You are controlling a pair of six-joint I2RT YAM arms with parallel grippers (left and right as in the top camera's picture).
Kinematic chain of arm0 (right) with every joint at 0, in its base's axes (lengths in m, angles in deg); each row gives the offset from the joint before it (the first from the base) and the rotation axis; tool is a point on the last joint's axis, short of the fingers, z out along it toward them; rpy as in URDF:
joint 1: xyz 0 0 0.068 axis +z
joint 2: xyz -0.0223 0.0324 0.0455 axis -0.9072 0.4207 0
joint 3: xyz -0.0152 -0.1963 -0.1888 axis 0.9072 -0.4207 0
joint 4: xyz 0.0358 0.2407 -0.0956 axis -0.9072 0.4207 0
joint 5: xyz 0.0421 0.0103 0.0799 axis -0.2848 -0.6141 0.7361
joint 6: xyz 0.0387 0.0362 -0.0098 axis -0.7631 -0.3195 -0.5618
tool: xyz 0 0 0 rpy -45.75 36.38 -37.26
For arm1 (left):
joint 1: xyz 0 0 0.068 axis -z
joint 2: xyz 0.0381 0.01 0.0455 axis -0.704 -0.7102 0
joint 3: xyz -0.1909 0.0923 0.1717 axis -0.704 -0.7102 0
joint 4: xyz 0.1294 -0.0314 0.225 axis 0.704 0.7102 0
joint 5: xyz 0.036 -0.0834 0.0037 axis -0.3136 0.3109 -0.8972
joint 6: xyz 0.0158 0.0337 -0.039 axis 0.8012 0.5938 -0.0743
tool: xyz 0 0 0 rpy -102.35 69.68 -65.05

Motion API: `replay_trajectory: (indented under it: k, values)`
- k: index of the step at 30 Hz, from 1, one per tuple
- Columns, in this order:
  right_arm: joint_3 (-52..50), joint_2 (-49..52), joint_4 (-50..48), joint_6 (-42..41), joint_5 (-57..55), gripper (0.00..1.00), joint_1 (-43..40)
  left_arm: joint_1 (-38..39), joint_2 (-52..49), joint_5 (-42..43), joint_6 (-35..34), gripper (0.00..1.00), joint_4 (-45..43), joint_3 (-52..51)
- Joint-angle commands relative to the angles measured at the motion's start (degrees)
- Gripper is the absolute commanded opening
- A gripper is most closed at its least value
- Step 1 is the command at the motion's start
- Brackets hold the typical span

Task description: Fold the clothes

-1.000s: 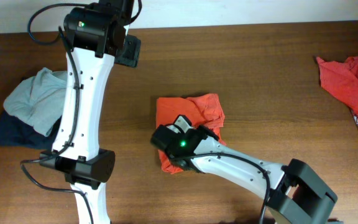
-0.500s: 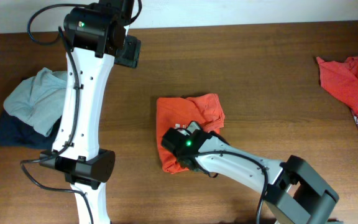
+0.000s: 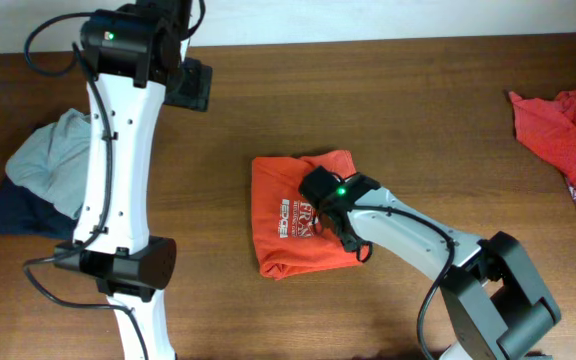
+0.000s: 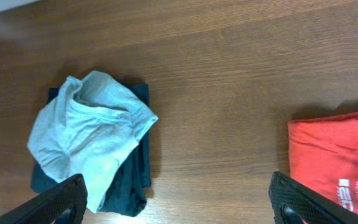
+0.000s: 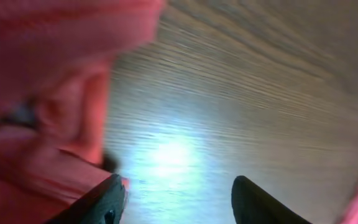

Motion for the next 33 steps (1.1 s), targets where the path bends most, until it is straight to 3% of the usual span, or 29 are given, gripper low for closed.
replay_trajectory:
  k: [1, 7, 9, 11, 16, 20, 25, 27, 31, 33]
  values:
    - [0.1, -0.9, -3.7, 0.8, 14.8, 0.61, -4.5, -0.8, 0.5, 3.9, 0.1, 0.93, 0.5, 0.4]
    - [0.6, -1.1, -12.6, 1.2, 41.6, 0.50, -18.1, -0.9, 0.1, 6.3, 0.1, 0.93, -0.2, -3.3]
    - [1.2, -1.1, -17.0, 5.7, 54.2, 0.50, -22.9, -0.9, 0.1, 10.4, 0.1, 0.83, -1.0, -7.5]
    - [1.2, -1.1, -20.7, 5.8, 59.5, 0.50, -25.3, -0.8, 0.1, 14.8, 0.1, 0.76, -2.2, -12.4]
    - [1.2, -0.5, -27.5, 5.8, 59.3, 0.60, -25.2, 0.7, 0.1, 23.6, 0.1, 0.75, -14.1, -31.3]
    - [1.2, 1.6, -26.8, 5.7, 53.8, 0.68, -24.1, 1.9, 0.1, 29.2, 0.1, 0.75, -24.3, -43.2]
    - [1.2, 3.5, -26.1, 8.6, 50.3, 0.67, -24.2, 3.8, 0.1, 33.4, 3.1, 0.76, -33.2, -52.1]
    - [1.2, 3.5, -26.5, 9.2, 50.3, 0.61, -24.2, 4.6, 0.1, 33.4, 3.1, 0.76, -36.6, -55.7]
    - [1.2, 3.6, -28.5, 9.2, 50.3, 0.60, -24.2, 5.9, 0.1, 33.4, 3.1, 0.58, -42.0, -62.2]
    - [1.2, 4.2, -29.3, 9.2, 50.3, 0.61, -23.8, 5.9, 0.1, 32.9, 3.1, 0.38, -42.6, -64.0]
